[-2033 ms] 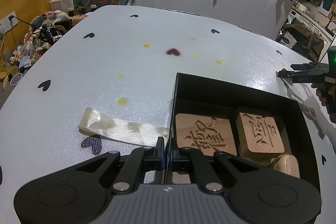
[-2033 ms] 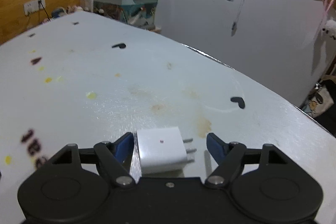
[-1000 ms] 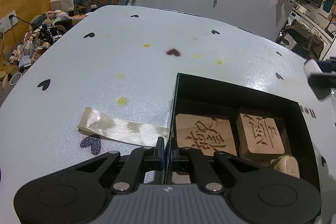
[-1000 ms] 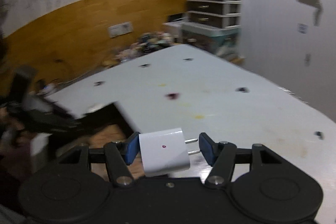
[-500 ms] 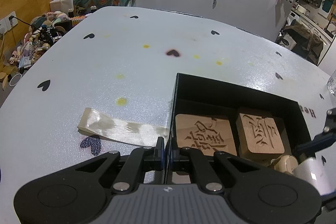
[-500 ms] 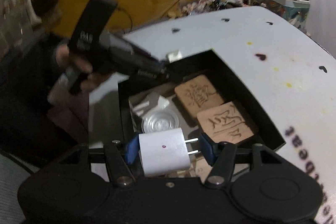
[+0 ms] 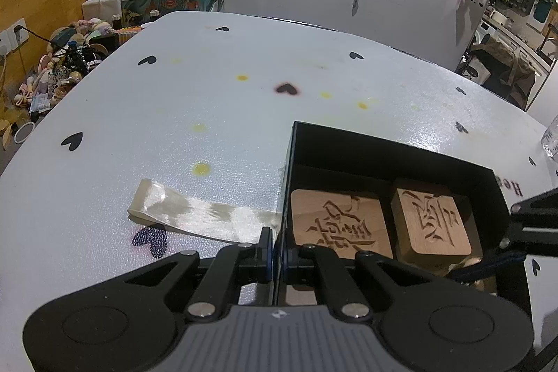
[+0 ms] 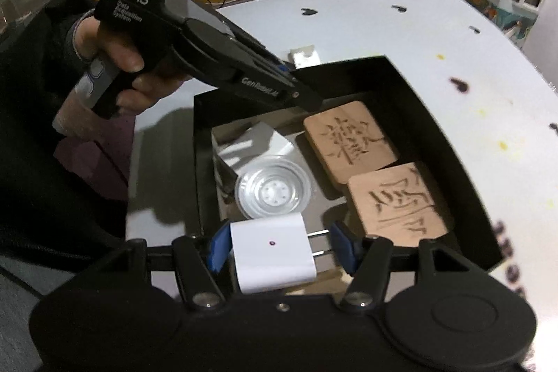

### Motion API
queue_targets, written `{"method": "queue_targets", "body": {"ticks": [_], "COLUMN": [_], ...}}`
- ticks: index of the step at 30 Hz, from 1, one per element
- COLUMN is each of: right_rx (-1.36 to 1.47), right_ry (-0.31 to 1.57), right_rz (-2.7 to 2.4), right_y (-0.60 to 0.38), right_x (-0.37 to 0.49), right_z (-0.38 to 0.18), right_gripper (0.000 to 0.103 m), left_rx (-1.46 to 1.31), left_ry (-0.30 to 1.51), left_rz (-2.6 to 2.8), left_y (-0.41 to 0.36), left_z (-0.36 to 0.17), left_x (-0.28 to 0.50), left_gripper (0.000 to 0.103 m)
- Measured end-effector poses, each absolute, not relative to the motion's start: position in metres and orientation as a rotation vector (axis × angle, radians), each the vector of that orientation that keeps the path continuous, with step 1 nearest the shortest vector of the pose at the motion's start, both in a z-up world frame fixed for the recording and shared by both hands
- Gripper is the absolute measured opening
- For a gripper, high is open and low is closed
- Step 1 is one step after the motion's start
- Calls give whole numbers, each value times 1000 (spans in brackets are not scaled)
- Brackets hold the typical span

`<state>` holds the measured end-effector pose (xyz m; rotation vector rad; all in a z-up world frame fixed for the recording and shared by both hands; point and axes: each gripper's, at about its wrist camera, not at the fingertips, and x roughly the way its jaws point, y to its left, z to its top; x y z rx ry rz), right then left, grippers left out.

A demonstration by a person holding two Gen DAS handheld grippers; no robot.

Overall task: Organize rigid objects
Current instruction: 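Carry the white charger with the right gripper and lower it into the box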

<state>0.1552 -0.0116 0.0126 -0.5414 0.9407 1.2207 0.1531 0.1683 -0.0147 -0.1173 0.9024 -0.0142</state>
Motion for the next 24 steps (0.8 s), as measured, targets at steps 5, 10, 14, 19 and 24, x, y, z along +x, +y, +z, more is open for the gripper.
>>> {"method": "queue_targets", "body": {"ticks": [5, 10, 14, 19, 24], "right_rx": [-516, -510, -506, -500, -486], "right_ry": [954, 959, 960, 957, 951], "right_rz": [1197, 1192, 1183, 1175, 1165], "right_y": [-10, -12, -12, -14, -16], "right_x": [159, 158, 159, 158, 158], "right_z": [11, 11, 10, 11, 14], "right_gripper": [70, 70, 70, 70, 70], "left_rx": [-117, -117, -117, -117, -117], "left_ry": [902, 902, 901, 902, 901], "left_rz": [-14, -13, -13, -14, -14], "left_y": [168, 169, 169, 169, 169], "left_z": [-15, -15, -15, -15, -15], "left_x": [153, 153, 153, 153, 153], "left_gripper": [5, 5, 5, 5, 5]}}
